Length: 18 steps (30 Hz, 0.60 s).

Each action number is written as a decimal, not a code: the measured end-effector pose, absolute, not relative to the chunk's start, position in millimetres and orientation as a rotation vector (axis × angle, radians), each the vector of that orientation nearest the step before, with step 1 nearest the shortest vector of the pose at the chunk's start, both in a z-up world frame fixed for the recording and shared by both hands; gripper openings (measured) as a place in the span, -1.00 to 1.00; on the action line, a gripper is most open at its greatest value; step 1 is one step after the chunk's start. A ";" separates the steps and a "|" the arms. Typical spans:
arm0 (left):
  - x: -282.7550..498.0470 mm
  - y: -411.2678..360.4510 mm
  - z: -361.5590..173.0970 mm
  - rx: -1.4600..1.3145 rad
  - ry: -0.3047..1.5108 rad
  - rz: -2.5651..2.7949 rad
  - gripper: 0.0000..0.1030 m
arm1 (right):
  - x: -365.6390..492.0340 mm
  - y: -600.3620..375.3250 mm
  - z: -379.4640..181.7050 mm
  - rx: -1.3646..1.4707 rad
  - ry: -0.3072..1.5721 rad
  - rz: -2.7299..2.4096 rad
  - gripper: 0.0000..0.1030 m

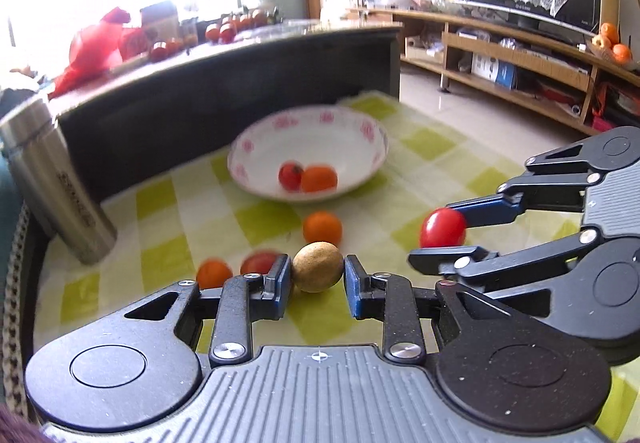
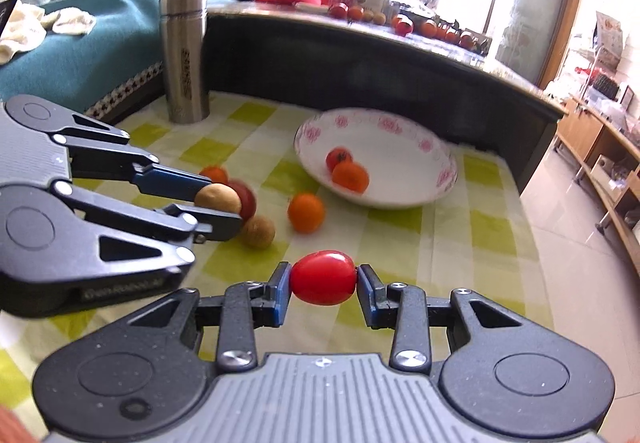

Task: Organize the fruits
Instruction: 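Carry both fruits over the white bowl and open both tools to release them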

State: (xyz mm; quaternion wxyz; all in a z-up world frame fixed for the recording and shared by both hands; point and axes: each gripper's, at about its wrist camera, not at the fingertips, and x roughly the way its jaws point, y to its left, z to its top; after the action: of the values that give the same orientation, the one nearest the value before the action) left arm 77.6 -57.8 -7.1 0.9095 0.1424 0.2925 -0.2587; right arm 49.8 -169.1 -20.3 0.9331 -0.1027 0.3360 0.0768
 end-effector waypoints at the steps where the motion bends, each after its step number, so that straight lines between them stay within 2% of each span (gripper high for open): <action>1: 80.4 -59.2 -5.0 0.293 0.595 -0.530 -0.30 | 53.3 -169.9 -17.7 -0.212 0.681 0.148 -0.20; 18: 167.9 -96.9 -4.3 0.304 0.567 -0.488 -0.31 | 146.5 -200.1 -8.1 -0.215 0.631 0.061 -0.20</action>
State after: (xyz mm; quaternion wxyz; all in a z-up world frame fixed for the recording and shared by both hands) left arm 167.9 -96.9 -4.3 0.9196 0.1477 0.2760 -0.2373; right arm 146.5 -200.1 -8.1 0.9444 -0.1056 0.3098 0.0297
